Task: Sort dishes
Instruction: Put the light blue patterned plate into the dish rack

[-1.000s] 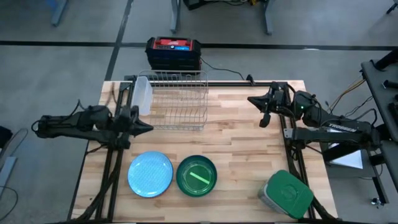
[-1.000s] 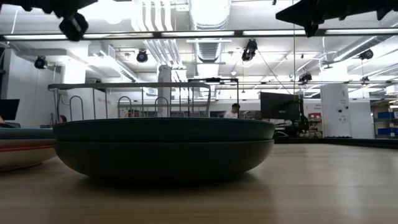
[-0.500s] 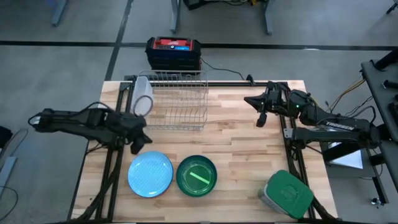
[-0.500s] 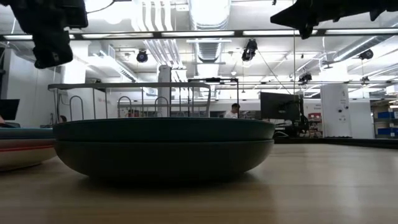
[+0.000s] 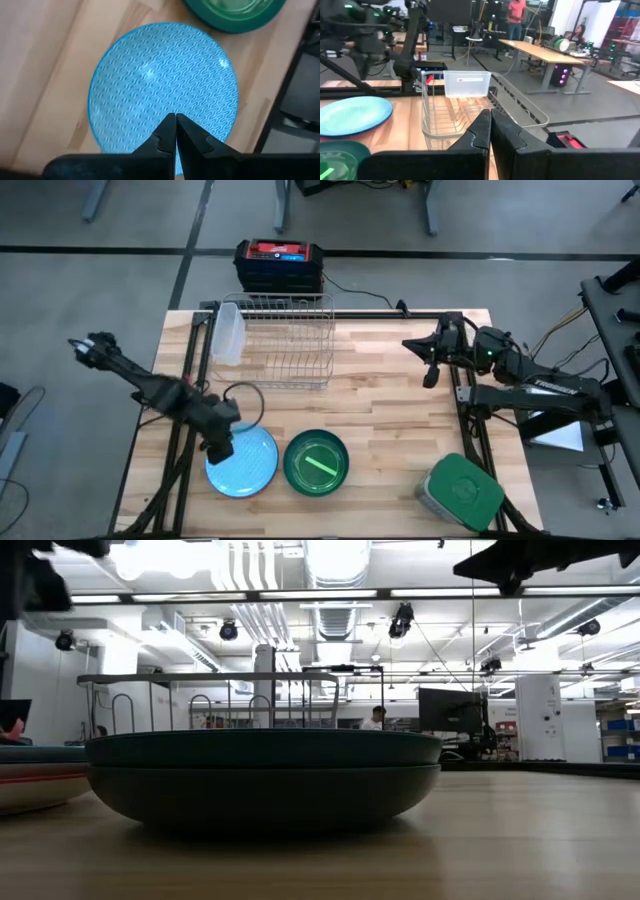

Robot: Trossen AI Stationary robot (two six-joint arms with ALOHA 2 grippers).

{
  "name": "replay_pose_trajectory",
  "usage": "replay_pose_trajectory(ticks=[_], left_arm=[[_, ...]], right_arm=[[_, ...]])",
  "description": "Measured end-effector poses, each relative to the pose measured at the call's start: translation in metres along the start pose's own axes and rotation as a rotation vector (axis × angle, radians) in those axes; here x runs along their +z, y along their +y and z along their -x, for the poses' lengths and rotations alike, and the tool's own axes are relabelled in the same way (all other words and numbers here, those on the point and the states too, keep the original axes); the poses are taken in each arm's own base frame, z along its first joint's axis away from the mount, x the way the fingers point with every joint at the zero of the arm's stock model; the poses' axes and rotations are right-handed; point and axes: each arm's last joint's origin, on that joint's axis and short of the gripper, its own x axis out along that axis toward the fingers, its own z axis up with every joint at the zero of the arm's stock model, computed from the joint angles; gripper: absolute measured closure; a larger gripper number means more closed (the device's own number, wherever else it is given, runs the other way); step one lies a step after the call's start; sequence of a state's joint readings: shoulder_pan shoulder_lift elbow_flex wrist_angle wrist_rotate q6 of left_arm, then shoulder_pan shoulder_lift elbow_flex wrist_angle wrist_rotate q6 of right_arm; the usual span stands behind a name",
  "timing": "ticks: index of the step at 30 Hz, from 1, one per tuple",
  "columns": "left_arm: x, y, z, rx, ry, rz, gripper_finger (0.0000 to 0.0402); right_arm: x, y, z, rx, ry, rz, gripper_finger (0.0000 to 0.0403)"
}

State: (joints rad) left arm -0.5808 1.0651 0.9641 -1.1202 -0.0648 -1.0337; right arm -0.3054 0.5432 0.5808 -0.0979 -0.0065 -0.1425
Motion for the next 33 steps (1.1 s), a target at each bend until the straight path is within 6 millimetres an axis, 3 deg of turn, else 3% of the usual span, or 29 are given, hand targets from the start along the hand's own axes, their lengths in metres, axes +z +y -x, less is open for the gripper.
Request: replay_pose_trajectory(ticks=[6,11,23,33], left_arm=[[-0.019,-0.014,0.006,0.071,-0.066,0.056,0.0401],[-0.026,-0.008,-0.006,0.199,-0.043,0.119,0.0401],[-0.031,-0.006,-0.04,0.361,-0.004,0.131,0.0401],[-0.034,-0.005,-0.051,0.495,0.003,0.3,0.0387]], right_arm=[[0.001,0.0,0.017,-0.007,-0.017,-0.001,0.0403],[0.0,0.0,0.026,-0.007,-0.012,-0.003,0.0403],[-0.003,0.0,0.025,-0.003,0.018,-0.029,0.0403],[-0.004,0.001,0.025,-0.003,0.019,-0.028,0.0403]])
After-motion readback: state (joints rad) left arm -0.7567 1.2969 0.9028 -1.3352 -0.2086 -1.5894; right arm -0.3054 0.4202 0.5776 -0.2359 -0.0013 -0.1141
